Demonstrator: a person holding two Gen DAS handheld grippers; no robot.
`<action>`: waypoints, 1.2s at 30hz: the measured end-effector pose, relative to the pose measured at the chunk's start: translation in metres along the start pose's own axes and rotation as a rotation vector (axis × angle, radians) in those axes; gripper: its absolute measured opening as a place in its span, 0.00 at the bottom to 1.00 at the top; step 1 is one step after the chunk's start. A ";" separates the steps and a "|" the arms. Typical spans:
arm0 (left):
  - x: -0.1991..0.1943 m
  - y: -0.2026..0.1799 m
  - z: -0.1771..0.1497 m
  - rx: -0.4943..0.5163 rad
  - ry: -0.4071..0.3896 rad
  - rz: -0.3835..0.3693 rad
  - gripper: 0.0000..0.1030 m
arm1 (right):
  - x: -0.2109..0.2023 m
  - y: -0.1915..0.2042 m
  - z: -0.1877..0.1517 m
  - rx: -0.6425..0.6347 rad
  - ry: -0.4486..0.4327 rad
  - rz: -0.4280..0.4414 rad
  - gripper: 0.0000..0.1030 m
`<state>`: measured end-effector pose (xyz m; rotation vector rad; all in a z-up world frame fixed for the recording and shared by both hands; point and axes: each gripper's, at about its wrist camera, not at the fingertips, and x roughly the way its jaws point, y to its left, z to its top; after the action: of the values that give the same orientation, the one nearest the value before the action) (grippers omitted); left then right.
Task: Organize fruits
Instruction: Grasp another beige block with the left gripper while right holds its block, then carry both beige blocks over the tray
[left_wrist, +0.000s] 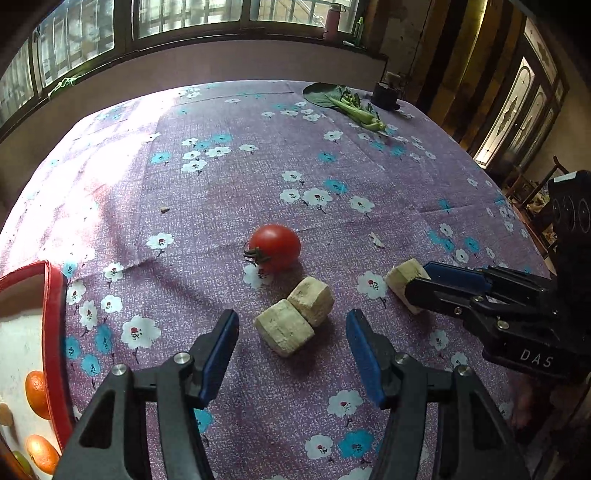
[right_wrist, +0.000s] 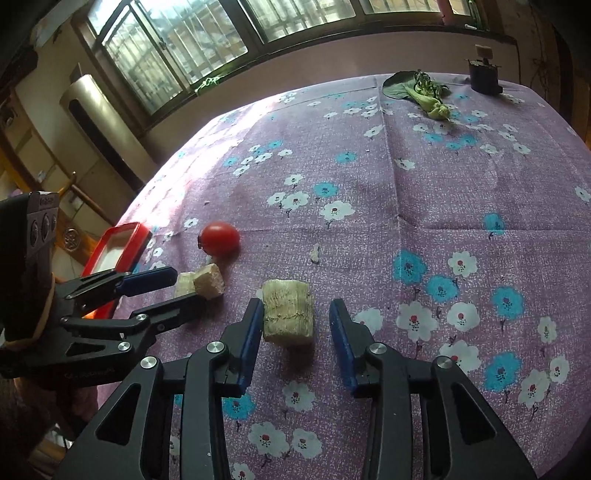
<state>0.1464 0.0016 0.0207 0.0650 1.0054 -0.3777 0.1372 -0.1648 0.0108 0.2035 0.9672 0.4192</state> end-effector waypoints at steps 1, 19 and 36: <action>0.001 -0.001 -0.001 0.017 -0.005 0.006 0.61 | 0.002 0.002 0.000 -0.008 0.007 -0.001 0.35; -0.015 0.007 -0.032 -0.054 -0.060 0.003 0.34 | -0.008 0.033 -0.013 -0.164 0.003 -0.088 0.26; -0.080 0.022 -0.112 -0.168 -0.039 -0.039 0.34 | -0.026 0.090 -0.074 -0.137 0.058 -0.057 0.26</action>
<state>0.0244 0.0701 0.0243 -0.1131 0.9975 -0.3278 0.0400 -0.0960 0.0203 0.0396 0.9943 0.4394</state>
